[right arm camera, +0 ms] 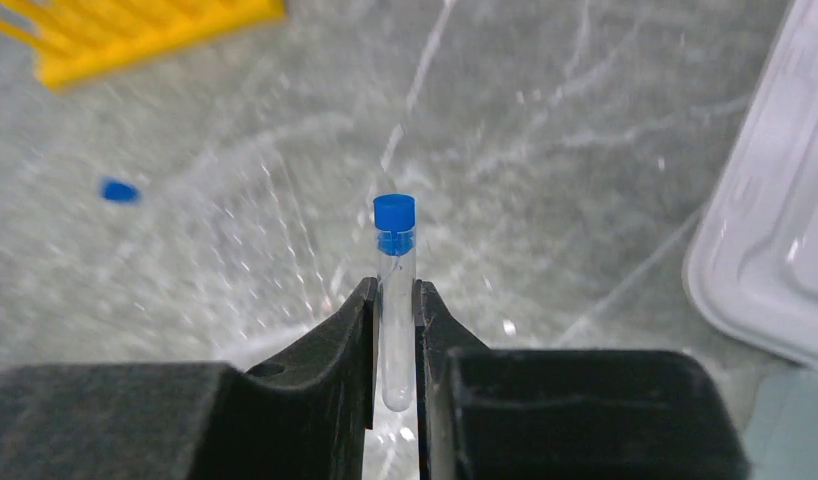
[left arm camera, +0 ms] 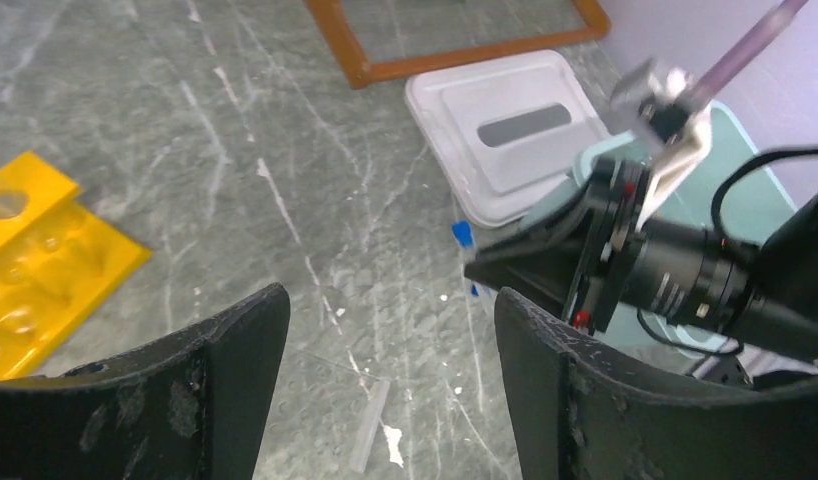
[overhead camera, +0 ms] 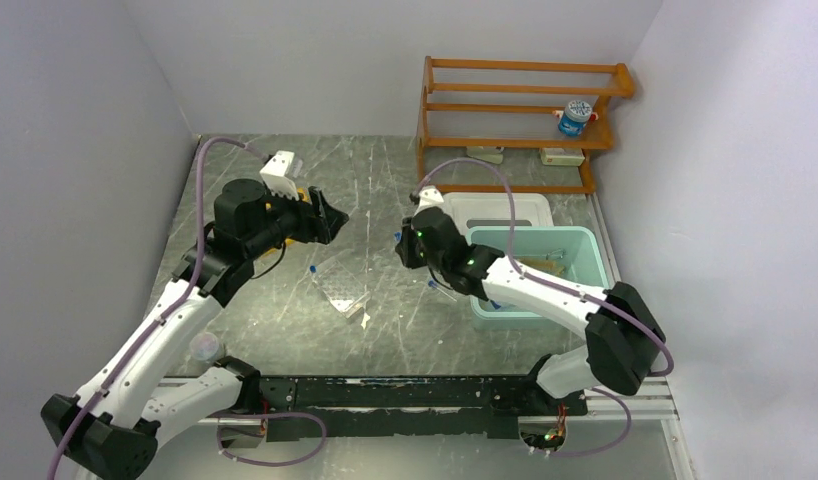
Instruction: Organize the chemistry lab equipment
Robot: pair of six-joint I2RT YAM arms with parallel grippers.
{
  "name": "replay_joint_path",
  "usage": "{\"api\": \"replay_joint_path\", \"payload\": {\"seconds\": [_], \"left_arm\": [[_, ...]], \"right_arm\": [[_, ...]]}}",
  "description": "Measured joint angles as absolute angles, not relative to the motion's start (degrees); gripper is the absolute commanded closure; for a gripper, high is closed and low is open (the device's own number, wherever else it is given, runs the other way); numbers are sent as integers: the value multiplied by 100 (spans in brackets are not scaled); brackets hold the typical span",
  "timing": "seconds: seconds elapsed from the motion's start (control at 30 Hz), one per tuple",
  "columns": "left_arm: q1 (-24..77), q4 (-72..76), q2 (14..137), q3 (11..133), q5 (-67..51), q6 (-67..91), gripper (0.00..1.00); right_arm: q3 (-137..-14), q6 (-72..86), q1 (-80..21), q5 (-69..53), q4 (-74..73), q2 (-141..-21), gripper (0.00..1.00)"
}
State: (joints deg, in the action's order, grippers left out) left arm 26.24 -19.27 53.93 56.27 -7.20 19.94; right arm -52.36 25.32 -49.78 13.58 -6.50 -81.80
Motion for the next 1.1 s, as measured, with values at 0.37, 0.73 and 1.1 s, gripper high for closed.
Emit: {"api": "replay_joint_path", "payload": {"seconds": [0.37, 0.73, 1.1], "left_arm": [[2652, -530, 5664, 4971, -2591, 2220, 25], [2731, 489, 6143, 4560, -3183, 2698, 35], [2759, 613, 6462, 4775, -3251, 3022, 74]], "right_arm": [[-5566, 3393, -4274, 298, 729, -8005, 100], [-5627, 4480, -4045, -1146, 1691, -7950, 98], [-5623, 4893, -4005, -1900, 2261, -7988, 98]]}}
